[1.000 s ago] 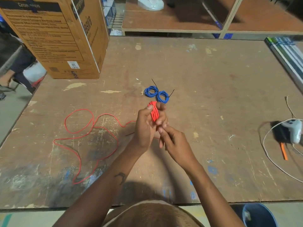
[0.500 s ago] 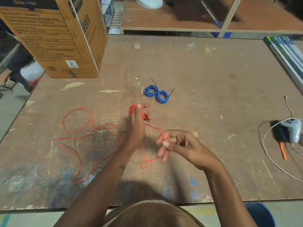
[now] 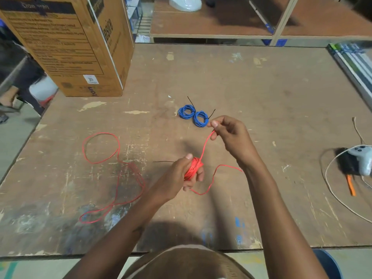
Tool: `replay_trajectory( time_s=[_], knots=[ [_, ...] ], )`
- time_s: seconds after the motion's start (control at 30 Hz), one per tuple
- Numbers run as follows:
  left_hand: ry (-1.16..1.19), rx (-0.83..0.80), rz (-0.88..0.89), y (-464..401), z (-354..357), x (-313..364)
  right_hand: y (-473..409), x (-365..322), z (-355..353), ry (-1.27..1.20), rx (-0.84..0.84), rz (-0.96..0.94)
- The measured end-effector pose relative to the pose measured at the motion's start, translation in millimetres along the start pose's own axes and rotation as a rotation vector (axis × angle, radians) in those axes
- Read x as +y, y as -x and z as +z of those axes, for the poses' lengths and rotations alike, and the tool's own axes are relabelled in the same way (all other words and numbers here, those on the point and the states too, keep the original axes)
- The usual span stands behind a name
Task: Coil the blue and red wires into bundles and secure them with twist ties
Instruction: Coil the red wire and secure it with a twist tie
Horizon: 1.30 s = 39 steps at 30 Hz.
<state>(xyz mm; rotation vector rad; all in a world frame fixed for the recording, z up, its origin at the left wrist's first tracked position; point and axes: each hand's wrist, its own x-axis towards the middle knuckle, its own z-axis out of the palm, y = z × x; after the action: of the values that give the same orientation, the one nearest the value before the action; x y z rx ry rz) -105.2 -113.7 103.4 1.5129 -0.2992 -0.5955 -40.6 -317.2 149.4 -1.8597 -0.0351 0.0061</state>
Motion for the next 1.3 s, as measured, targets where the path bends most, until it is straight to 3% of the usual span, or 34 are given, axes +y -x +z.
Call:
replay_trajectory(
  time_s=[0.13,0.2,0.37,0.57,0.67,0.8,0.93,0.97,1.03,1.1,1.17,1.3],
  knots=[
    [0.161,-0.294,0.034,5,8,18,6,18,18,-0.203,-0.068,0.026],
    [0.253,-0.321,0.074,6,11,23,13,27,27,-0.297,-0.083,0.04],
    [0.344,-0.043,0.245,-6,10,37,39,50,47,-0.438,-0.075,0.114],
    [0.486,0.286,0.309,-30,8,43,69,43,70,-0.262,-0.146,0.081],
    [0.217,0.514,0.356,-42,-4,43,78,28,67,-0.052,-0.202,0.024],
    [-0.423,0.648,0.415,-44,-26,32,91,3,44,-0.155,-0.194,0.089],
    [-0.657,0.535,0.2,-34,-36,22,94,-26,14,-0.247,-0.229,0.135],
    [-0.658,0.506,0.215,-31,-32,20,92,-32,7,-0.213,-0.251,0.127],
    [-0.623,0.394,0.289,-25,-21,18,84,-41,-6,-0.099,-0.283,0.074],
    [-0.564,0.312,0.24,-19,-11,20,71,-43,-15,0.027,-0.24,0.014],
    [-0.506,0.326,0.231,-15,-6,17,54,-34,-19,0.154,-0.155,-0.043],
    [-0.324,0.239,0.176,-6,1,36,30,-7,-8,0.054,-0.044,-0.135]
  ],
)
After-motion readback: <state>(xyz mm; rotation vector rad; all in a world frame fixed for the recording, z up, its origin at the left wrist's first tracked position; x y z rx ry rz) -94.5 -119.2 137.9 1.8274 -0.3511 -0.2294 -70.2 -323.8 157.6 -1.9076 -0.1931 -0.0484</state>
